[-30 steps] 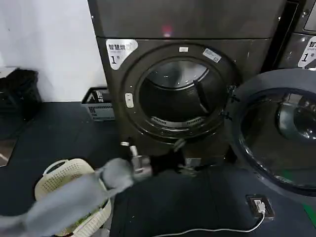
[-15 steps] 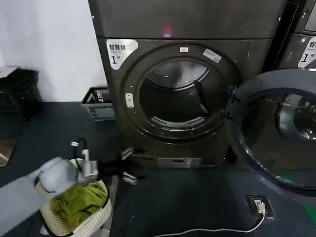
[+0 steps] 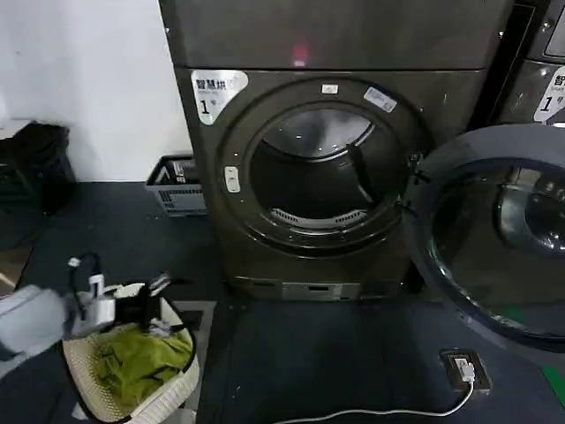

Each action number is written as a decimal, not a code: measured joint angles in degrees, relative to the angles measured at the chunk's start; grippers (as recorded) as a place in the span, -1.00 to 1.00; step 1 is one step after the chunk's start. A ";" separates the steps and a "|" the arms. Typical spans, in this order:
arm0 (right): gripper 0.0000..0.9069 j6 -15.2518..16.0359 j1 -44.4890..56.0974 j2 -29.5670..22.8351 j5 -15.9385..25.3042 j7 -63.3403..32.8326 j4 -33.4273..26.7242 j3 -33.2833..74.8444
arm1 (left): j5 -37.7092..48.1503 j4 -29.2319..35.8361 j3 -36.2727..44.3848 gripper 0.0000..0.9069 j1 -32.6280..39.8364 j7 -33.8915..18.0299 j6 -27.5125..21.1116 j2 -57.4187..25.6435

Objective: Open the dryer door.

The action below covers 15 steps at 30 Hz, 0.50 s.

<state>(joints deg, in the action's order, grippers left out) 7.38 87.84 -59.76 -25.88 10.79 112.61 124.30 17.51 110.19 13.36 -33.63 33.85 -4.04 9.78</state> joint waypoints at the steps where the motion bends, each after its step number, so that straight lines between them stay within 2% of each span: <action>1: 1.00 0.00 -0.02 0.00 0.00 -0.01 0.03 -0.04 | -0.69 -0.13 -0.37 1.00 -0.66 0.14 -0.01 -1.05; 15: 1.00 0.02 -0.47 -0.53 0.47 -0.39 -0.69 -1.02 | -8.23 -4.45 -1.84 1.00 -5.30 1.13 1.22 -10.29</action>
<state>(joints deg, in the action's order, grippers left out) 7.40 87.37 -60.29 -25.41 10.40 111.92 123.27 9.28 105.74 11.52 -38.93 34.98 -2.82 -0.51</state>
